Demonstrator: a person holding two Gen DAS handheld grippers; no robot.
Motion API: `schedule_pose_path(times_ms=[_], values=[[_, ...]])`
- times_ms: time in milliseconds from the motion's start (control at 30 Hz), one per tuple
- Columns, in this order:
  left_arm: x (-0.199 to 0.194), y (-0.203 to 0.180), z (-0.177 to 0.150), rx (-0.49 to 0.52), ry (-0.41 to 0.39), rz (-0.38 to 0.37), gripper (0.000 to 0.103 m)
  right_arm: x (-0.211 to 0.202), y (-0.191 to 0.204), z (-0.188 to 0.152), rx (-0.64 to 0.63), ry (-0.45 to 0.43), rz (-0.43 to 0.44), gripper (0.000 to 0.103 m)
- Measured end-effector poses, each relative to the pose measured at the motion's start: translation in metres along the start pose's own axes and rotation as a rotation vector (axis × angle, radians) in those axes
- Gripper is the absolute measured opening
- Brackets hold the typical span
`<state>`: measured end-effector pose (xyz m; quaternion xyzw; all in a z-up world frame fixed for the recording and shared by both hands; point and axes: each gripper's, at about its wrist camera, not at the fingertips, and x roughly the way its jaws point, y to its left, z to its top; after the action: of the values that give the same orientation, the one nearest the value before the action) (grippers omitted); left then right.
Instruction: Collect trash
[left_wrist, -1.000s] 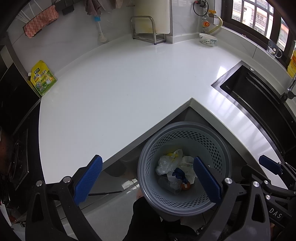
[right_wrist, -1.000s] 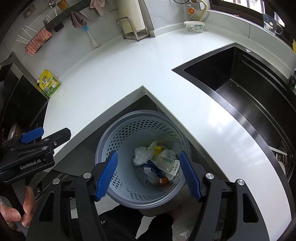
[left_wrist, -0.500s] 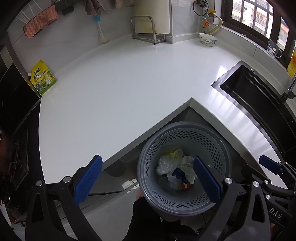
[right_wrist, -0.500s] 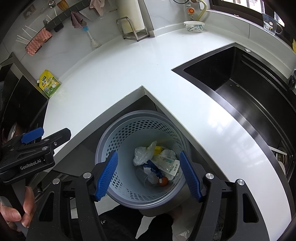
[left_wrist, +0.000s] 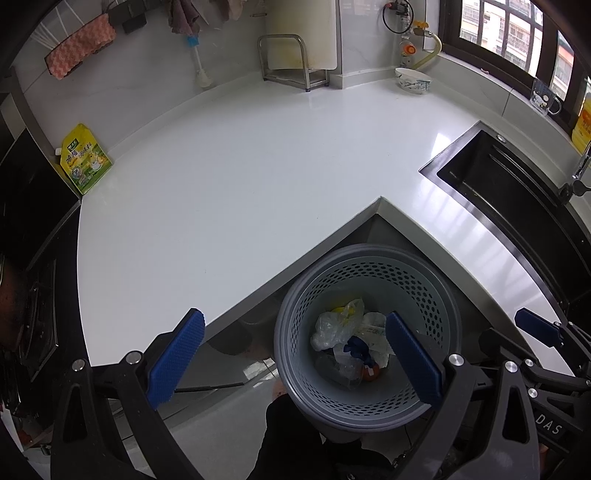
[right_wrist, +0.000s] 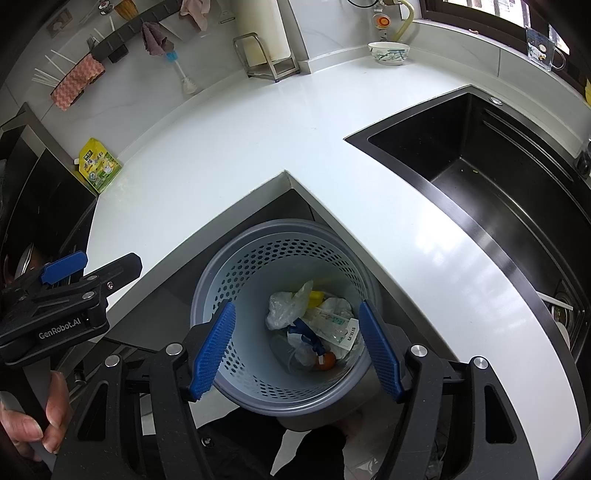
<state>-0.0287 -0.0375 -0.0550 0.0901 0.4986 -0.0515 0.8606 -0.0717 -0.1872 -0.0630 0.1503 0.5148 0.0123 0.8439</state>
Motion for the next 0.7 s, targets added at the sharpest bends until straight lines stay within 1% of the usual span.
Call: schedule_pose_path(times_ms=[700], values=[[0.0017, 0.0000, -0.0009, -0.005, 0.008, -0.001, 0.097, 0.0000, 0.0000, -0.0002, 0.000, 0.001, 0.000, 0.066]])
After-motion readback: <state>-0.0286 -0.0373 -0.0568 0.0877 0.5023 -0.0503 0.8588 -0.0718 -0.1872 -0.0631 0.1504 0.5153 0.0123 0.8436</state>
